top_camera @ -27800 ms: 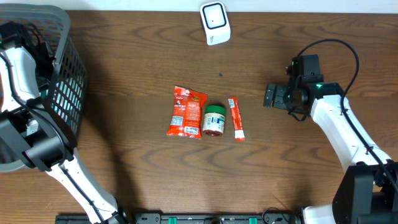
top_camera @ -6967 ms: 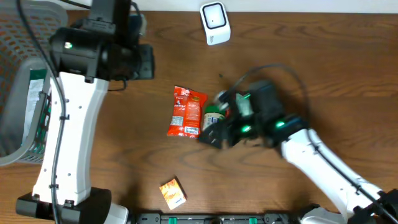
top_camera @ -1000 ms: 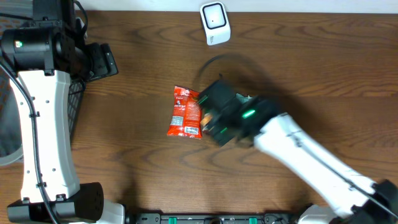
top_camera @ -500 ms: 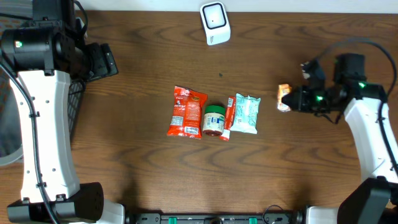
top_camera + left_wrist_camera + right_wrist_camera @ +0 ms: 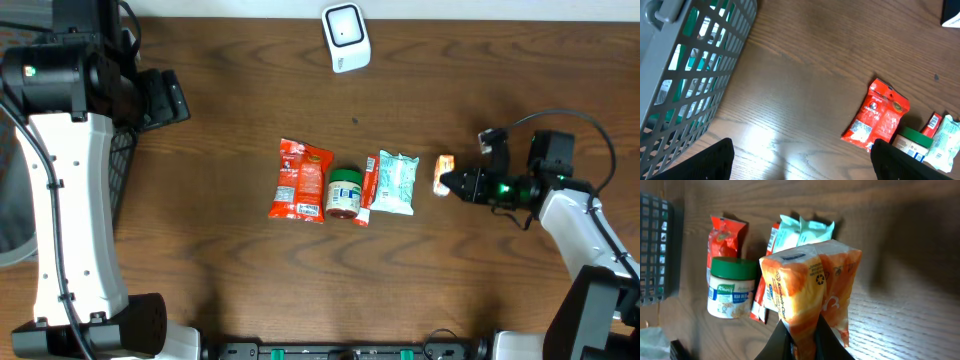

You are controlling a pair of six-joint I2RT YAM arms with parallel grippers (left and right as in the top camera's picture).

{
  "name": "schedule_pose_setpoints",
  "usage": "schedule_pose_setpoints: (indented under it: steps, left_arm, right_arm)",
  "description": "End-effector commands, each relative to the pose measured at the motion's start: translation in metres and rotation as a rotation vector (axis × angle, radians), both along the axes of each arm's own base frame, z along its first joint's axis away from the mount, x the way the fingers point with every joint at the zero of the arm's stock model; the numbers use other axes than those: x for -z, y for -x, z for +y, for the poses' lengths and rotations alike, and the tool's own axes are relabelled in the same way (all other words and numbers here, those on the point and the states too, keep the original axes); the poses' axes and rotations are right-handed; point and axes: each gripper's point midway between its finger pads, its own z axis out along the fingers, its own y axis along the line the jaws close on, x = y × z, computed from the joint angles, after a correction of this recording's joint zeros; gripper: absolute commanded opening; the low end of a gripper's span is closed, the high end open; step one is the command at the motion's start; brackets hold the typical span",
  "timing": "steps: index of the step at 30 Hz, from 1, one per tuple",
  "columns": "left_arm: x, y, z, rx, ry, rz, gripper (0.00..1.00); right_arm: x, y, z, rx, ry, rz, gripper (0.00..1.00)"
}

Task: Scan the item barcode
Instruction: 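Carry the Kleenex pack and set it right of the green packet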

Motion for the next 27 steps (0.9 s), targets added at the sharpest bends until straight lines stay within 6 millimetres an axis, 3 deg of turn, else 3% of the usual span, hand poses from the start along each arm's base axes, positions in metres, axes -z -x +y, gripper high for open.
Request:
schedule_pose_setpoints:
  steps: [1, 5, 11, 17, 23, 27]
  left_arm:
    - [0.001, 0.001, 0.003, -0.013, -0.006, 0.007, 0.87]
    - [0.001, 0.001, 0.003, -0.013, -0.006, 0.007, 0.87]
    - [0.001, 0.001, 0.003, -0.013, -0.006, 0.007, 0.87]
    - [0.001, 0.001, 0.003, -0.013, -0.006, 0.007, 0.87]
    - [0.001, 0.001, 0.003, -0.013, -0.006, 0.007, 0.87]
    - [0.001, 0.001, 0.003, -0.013, -0.006, 0.007, 0.88]
  right_arm:
    - [0.005, 0.006, 0.009, -0.013, -0.057, 0.026, 0.07]
    - [0.009, 0.005, 0.014, -0.027, -0.106, 0.041, 0.09]
    - [0.03, 0.004, 0.018, -0.024, -0.162, 0.103, 0.1]
    - [0.036, 0.001, 0.026, -0.05, -0.259, 0.104, 0.11]
    - [0.038, 0.001, 0.026, -0.047, -0.252, 0.108, 0.48]
    - [0.039, 0.001, 0.025, -0.044, -0.244, 0.109, 0.63]
